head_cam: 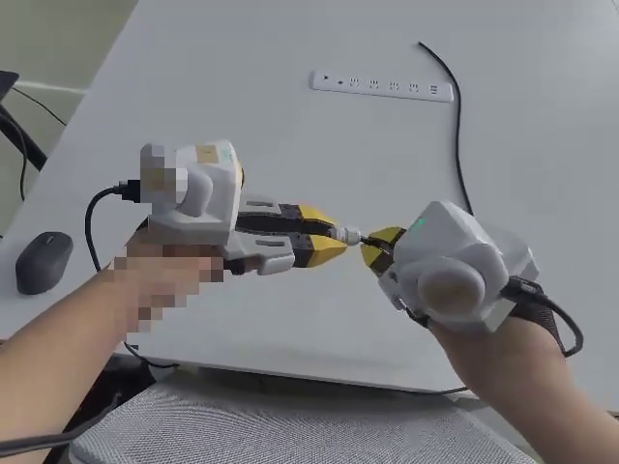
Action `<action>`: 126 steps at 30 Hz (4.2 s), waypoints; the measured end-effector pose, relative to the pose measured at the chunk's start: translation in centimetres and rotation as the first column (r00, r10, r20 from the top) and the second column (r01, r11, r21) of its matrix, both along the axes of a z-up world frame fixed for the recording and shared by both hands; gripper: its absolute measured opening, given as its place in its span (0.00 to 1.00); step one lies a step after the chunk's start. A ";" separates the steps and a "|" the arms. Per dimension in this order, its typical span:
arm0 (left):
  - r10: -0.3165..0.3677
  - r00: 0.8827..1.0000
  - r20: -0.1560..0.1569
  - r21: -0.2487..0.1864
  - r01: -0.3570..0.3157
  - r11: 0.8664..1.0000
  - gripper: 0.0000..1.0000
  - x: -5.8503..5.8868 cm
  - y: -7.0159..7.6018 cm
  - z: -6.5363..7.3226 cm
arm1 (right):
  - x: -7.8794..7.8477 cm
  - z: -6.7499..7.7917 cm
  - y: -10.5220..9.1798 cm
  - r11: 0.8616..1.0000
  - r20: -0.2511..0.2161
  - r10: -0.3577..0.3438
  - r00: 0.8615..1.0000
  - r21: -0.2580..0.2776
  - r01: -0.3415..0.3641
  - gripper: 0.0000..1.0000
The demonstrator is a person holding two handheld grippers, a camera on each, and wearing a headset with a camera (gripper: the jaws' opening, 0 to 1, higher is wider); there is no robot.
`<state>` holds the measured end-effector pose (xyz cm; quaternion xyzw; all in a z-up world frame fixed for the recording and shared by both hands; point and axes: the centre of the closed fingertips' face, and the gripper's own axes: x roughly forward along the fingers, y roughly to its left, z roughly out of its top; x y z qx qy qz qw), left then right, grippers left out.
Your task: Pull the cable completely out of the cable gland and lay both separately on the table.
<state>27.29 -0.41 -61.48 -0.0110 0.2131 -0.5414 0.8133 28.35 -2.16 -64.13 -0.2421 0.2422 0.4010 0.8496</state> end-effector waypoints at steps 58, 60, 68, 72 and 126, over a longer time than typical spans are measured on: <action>0.004 1.000 0.018 0.007 -0.005 1.000 0.15 -0.4 0.6 -0.4 | 0.4 -6.6 -6.0 0.947 -0.270 -0.283 0.920 0.074 0.313 0.00; 0.008 1.000 0.019 0.006 -0.008 1.000 0.15 -0.3 0.7 -0.4 | 0.4 -6.2 -6.1 0.948 -0.256 -0.283 0.924 0.070 0.310 0.00; 0.023 1.000 0.018 0.001 -0.023 1.000 0.15 0.0 1.2 -0.3 | 0.6 -3.2 -5.5 0.976 -0.150 -0.192 0.970 0.070 0.204 0.08; 0.022 1.000 0.015 0.007 -0.022 1.000 0.15 0.0 1.4 -0.4 | 0.4 -1.7 -4.5 0.994 -0.083 -0.103 0.991 0.014 0.105 0.14; 0.012 1.000 0.018 -0.007 -0.012 1.000 0.15 -0.4 0.9 0.1 | 0.4 -0.8 -1.0 0.993 -0.076 -0.060 0.995 0.095 0.067 0.00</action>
